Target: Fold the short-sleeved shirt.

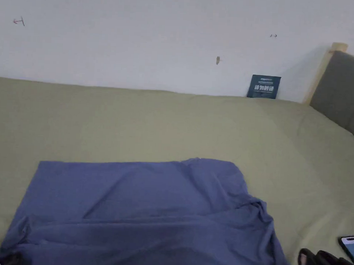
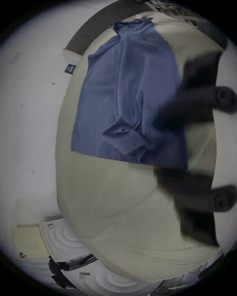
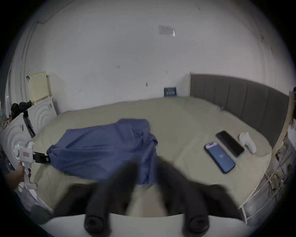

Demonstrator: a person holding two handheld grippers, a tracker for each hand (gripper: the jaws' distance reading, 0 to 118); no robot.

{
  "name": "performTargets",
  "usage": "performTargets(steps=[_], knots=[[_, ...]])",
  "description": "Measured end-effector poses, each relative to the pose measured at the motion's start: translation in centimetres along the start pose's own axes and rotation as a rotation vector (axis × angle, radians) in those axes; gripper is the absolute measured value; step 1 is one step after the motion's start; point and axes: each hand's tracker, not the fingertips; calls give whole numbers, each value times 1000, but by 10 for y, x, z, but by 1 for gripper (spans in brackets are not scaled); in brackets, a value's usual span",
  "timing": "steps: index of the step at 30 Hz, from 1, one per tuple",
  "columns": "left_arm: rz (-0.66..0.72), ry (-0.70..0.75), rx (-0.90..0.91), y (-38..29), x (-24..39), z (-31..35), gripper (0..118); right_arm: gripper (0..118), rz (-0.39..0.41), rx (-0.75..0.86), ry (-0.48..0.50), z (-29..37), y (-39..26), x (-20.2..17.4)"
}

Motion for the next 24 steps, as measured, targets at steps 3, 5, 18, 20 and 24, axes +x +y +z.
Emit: performTargets(steps=[3,5,18,20,24], knots=[[-28,-29,-27,-1,6,-1,8,102,2,-116,19,-46,-3,10],[-32,-36,-23,0,5,-2,8,102,32,-209,-15,-80,-7,11],[158,-148,-50,5,-10,29,8,8,141,-350,-4,-108,8,-8],[111,-158,2,10,-10,46,8,8,146,-344,26,-91,16,-7],[122,-215,18,14,-16,85,8,8,159,-318,79,-52,30,-5]])
